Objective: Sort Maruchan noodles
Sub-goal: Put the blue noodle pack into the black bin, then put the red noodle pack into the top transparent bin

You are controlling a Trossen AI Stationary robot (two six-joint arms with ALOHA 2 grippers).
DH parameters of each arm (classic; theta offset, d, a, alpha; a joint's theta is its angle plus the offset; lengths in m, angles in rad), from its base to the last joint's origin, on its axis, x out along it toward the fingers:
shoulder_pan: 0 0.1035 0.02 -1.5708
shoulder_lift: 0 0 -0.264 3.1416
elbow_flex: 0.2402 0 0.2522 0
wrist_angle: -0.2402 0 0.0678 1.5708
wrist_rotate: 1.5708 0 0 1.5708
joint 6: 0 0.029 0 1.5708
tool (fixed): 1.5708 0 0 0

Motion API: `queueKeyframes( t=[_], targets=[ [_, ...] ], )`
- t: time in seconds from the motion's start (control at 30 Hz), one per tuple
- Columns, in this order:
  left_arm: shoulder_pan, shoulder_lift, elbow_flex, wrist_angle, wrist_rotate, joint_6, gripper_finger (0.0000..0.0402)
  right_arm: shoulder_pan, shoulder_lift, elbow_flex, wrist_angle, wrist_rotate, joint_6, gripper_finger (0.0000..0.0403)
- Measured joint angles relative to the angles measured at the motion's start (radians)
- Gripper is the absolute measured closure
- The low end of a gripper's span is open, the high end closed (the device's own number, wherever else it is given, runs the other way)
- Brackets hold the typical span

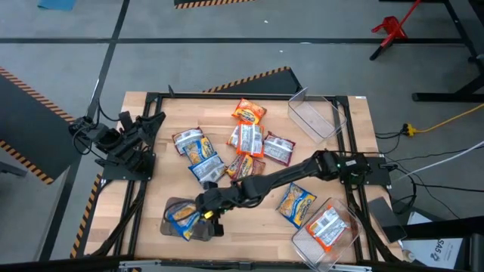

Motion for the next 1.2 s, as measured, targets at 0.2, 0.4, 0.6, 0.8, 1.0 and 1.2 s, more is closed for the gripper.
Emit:
queueKeyframes(
  t=[0.2,0.4,0.6,0.8,1.0,1.2],
  targets=[
    [0.0,0.0,0.0,-0.008,0.0,0.0,0.0262,0.001,0.056,0.0,-0.058,-0.018,0.009,0.0403],
    [0.0,0.0,0.0,-0.012,0.003,0.0,0.0262,0.002,0.062,0.0,-0.166,-0.01,0.024,0.0401],
    [0.0,0.0,0.0,-0.015,0.011,0.0,0.0262,0.011,0.062,0.0,-0.186,-0.04,-0.002,0.0376],
    [0.0,0.0,0.0,-0.015,0.012,0.001,0.0262,0.012,0.06,0.0,-0.185,-0.061,-0.002,0.0319],
    [0.0,0.0,0.0,-0.016,0.012,0.001,0.0262,0.011,0.031,0.051,-0.251,-0.062,0.004,0.0231],
    [0.0,0.0,0.0,-0.023,0.016,0.001,0.0262,0.012,-0.044,0.139,-0.505,0.028,0.022,0.0179]
  ],
)
